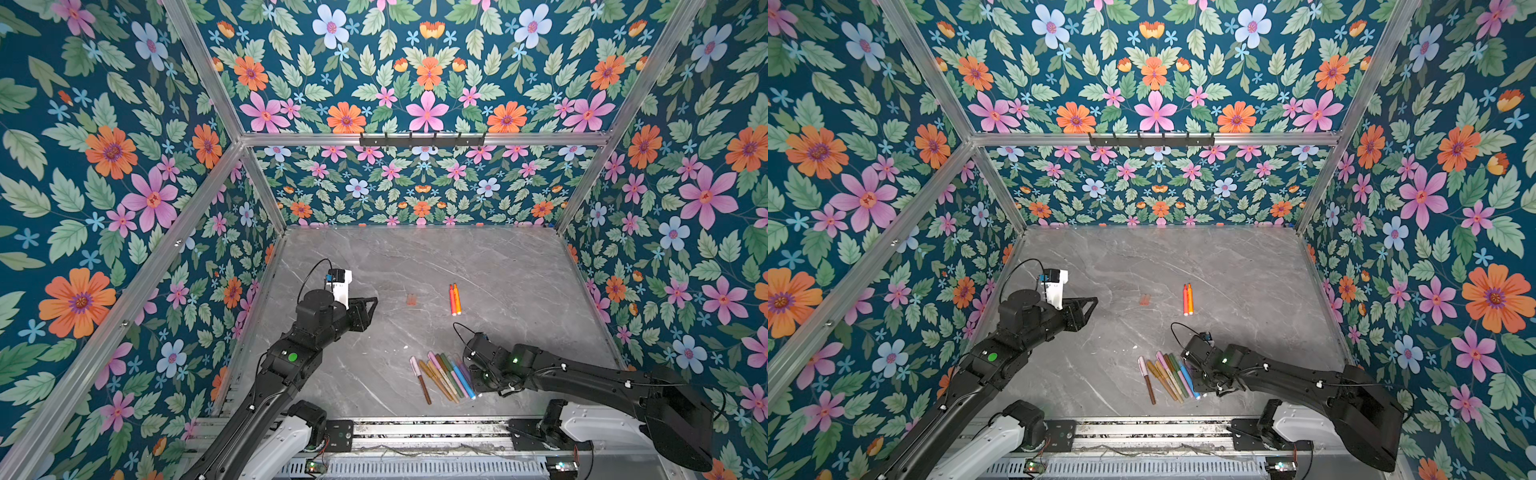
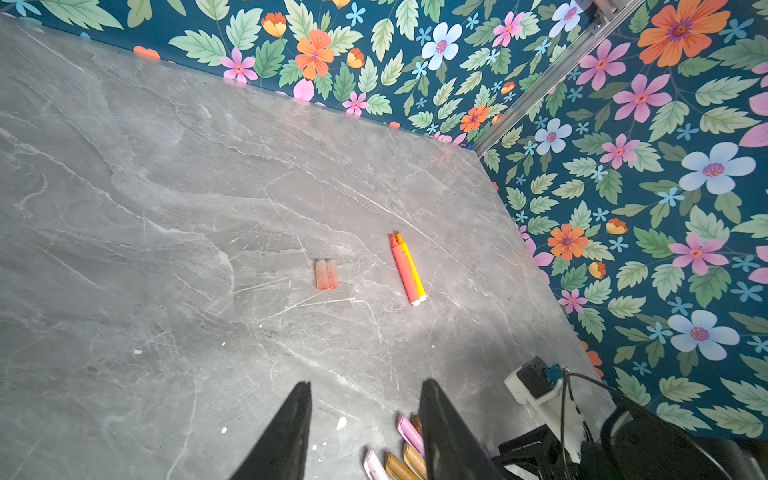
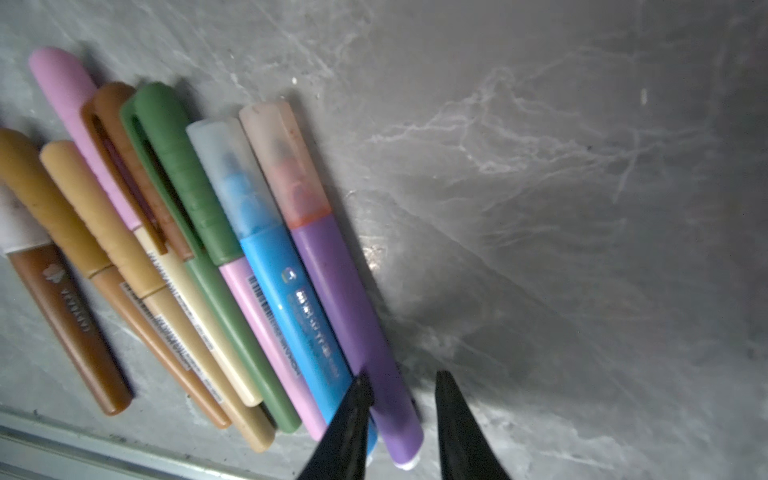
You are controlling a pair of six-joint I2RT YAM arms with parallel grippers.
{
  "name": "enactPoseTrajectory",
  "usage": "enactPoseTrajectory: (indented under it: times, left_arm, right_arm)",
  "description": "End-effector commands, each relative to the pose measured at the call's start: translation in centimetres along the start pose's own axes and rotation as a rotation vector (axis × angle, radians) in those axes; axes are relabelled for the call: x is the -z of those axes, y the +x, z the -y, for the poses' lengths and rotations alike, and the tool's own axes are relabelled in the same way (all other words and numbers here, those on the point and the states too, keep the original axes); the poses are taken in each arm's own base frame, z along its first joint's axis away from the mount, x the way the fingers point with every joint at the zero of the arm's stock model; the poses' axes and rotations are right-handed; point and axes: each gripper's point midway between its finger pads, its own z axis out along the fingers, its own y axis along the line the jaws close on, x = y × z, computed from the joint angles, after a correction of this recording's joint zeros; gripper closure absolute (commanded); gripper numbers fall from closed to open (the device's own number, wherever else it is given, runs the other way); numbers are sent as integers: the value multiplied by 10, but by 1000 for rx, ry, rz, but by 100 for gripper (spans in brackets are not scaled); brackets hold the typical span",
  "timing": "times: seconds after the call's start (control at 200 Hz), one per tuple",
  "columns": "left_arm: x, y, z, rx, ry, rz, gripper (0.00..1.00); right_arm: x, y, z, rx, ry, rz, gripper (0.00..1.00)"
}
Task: Open the pen caps
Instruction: 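Lower the right gripper onto the purple marker in the row, then close the right gripper around the purple marker's body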
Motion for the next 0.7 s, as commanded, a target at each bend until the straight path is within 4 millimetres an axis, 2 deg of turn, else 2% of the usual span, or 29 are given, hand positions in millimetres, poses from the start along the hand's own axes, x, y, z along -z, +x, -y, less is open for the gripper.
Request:
enactPoseTrajectory:
  times: [0.0, 0.18, 0.48, 0.695]
  left_arm:
    - [0, -4, 2, -4, 7, 14, 54]
    - [0, -4, 2, -3, 7, 14, 54]
    - [1, -4, 2, -6, 7, 14, 54]
    - [-1, -2, 1, -3, 4, 9, 54]
  right_arm:
    - [-4, 2, 8, 2, 45, -7, 71]
    - [-8, 3, 8, -7, 50, -15, 70]
    - [-7, 6, 24, -50, 122, -12, 71]
    - [-8, 6, 19, -53, 99, -13, 77]
